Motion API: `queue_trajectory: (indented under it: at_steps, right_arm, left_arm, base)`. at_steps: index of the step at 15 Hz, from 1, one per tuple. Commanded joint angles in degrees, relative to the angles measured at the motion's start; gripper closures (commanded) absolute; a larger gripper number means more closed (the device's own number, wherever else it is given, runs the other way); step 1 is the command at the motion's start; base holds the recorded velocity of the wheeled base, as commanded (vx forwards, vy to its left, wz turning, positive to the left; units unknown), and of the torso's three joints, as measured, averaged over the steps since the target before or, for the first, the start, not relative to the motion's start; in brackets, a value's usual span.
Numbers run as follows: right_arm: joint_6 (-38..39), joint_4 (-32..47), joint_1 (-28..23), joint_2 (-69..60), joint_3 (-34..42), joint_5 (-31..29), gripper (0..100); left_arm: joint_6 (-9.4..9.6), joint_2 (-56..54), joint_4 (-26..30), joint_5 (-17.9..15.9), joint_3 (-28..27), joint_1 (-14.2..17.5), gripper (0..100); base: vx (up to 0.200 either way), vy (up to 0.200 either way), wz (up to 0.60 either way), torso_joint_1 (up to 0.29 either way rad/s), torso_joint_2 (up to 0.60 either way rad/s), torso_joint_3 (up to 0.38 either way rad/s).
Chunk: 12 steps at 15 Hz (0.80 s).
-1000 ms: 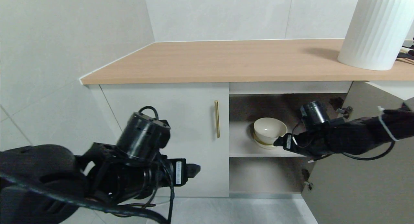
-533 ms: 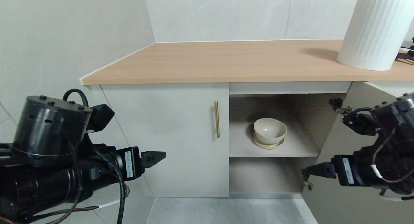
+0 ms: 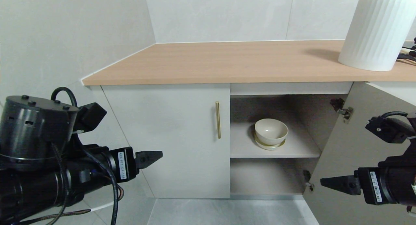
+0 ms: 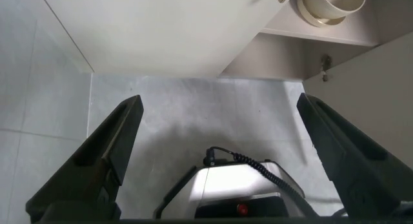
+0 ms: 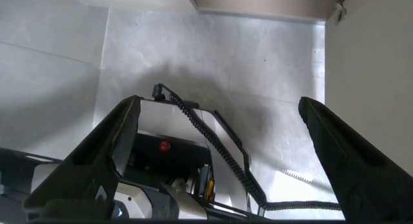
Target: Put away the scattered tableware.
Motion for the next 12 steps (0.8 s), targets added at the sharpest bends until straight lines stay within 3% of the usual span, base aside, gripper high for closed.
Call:
queue_trajectory:
  at_steps: [1,12]
  right_arm:
    - [-0.01,-0.03,0.13,0.07,0.15,-0.02,0]
    - [-0.10,0.41,0.13,0.51,0.24,-0.81,0]
  left_arm:
    - [-0.01,0.32,0.02,0.01,0.10,-0.05,0]
    - [-0.01,0.76,0.02,0.01,0.36,-0.31,0]
  base:
    - [0.000,0.000,0.00,0.000,0.00,0.000]
    - [-0.200,0.000,0.00,0.002,0.00,0.001]
